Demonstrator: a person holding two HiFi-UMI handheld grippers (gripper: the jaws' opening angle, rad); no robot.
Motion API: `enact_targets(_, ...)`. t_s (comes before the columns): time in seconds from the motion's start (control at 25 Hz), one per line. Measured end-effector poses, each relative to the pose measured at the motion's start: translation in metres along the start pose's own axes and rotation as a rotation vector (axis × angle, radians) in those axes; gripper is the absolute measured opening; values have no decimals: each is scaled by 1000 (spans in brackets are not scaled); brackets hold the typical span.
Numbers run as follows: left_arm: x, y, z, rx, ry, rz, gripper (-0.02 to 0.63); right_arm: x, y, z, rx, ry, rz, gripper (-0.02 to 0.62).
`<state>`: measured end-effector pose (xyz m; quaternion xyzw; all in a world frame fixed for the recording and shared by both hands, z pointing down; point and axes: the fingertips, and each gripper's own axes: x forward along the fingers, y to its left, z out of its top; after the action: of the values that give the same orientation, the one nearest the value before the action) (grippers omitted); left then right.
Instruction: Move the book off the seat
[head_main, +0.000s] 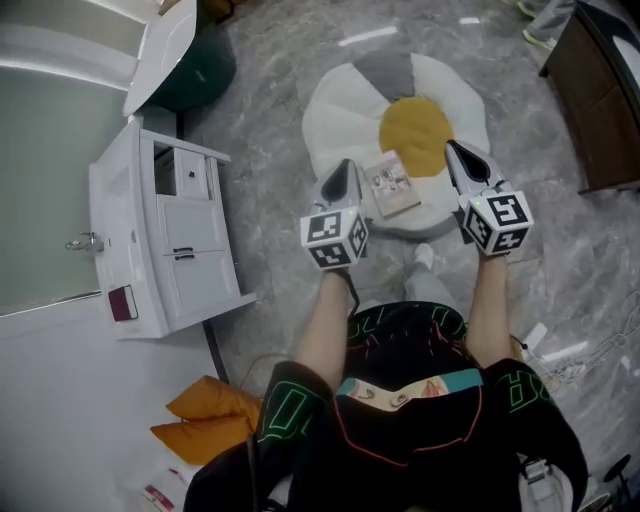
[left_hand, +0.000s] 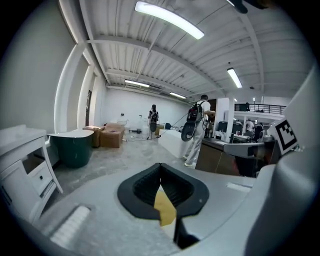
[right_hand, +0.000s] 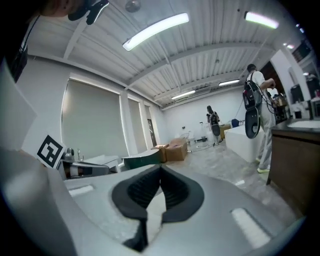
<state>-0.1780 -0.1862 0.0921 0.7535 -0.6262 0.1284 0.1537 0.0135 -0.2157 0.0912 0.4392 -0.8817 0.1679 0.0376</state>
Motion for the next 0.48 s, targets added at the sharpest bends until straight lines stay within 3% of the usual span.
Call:
enact_targets(0.2, 36, -22, 1, 85, 47, -16, 11, 15, -41, 1, 49, -12, -25, 3)
enact_targets(0.48, 62, -22, 20, 43, 38, -17, 11, 34, -60, 19, 74, -56, -35, 3)
